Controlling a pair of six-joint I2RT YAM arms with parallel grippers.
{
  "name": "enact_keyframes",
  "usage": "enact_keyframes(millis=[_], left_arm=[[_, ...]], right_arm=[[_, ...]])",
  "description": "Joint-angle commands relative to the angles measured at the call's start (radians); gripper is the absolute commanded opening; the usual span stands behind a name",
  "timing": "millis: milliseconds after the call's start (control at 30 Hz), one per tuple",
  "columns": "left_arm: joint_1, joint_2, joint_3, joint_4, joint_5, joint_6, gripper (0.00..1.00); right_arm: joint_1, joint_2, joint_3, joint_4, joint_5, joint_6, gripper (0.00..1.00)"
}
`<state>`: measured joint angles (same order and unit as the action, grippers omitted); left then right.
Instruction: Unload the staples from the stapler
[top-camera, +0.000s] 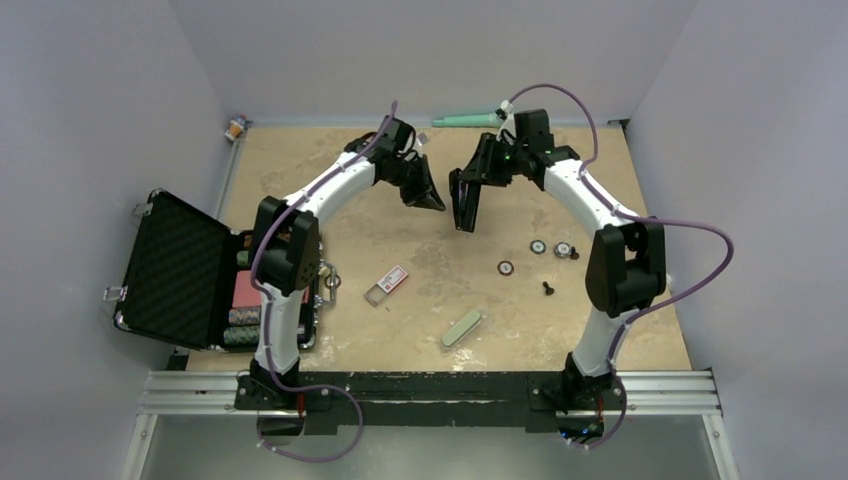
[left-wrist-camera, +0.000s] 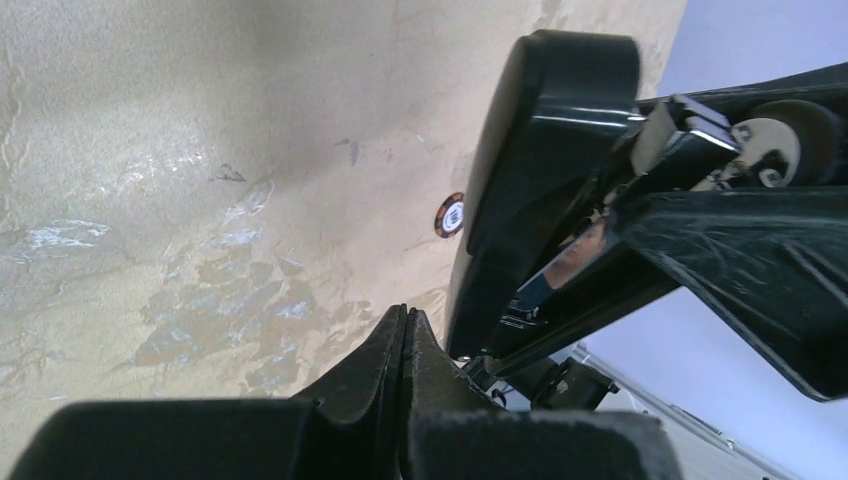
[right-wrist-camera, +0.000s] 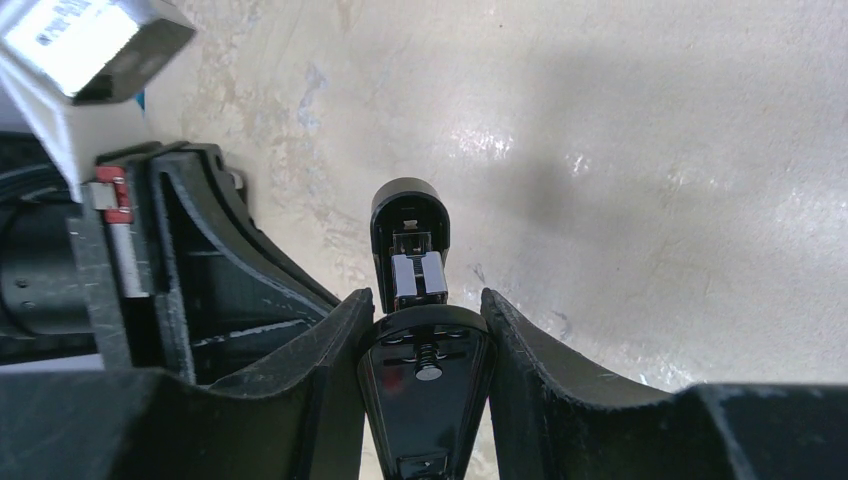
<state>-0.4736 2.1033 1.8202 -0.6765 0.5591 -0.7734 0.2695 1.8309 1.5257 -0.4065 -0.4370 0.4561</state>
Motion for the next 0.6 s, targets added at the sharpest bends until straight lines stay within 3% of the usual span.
enact_keyframes(millis=[0, 200, 567], left_arm=[[0.0, -0.005, -0.003, -0.011, 0.027, 0.028, 0.0], [0.016, -0.082, 0.078, -0.05, -0.037, 0.063, 0.02], [0.052, -0.011, 0.308, -0.046, 0.008, -0.034, 0.0]], right_arm=[[0.007, -0.033, 0.052, 0.073, -0.042, 0.029, 0.0], [0.008, -0.05, 0.014, 0.057, -0.067, 0.007, 0.0], [0.016, -0.087, -0.053, 0.064, -0.116, -0.012, 0.0]])
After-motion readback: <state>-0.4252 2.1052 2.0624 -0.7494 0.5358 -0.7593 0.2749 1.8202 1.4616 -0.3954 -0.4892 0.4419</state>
